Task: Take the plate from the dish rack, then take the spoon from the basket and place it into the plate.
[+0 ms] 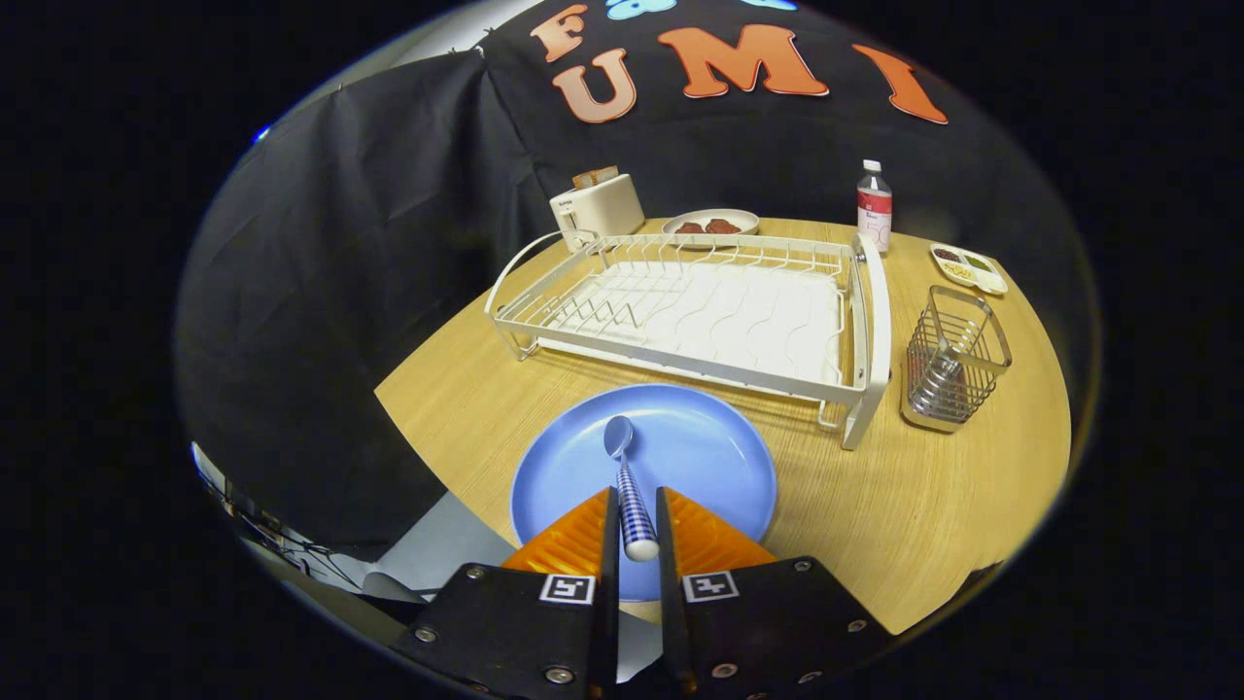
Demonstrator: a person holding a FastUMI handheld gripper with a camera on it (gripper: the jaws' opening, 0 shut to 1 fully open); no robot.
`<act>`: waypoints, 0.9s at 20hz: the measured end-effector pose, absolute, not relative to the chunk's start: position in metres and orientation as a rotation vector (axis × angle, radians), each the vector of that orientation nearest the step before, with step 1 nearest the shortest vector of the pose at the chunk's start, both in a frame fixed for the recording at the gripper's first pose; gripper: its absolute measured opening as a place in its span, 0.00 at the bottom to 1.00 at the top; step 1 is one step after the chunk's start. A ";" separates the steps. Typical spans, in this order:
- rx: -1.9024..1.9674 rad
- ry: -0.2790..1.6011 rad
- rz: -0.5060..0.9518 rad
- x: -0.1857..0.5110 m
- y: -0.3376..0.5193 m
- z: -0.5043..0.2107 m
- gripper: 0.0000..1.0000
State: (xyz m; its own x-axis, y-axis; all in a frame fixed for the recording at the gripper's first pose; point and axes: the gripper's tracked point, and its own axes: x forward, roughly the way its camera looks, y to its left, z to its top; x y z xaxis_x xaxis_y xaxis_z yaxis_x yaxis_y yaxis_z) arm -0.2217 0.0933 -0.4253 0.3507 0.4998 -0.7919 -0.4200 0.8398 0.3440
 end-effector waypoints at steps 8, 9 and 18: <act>0.123 0.968 0.528 -0.185 0.079 -0.375 0.32; 0.123 0.912 0.514 -0.170 0.074 -0.354 0.33; 0.079 0.446 0.365 -0.062 0.019 -0.177 0.60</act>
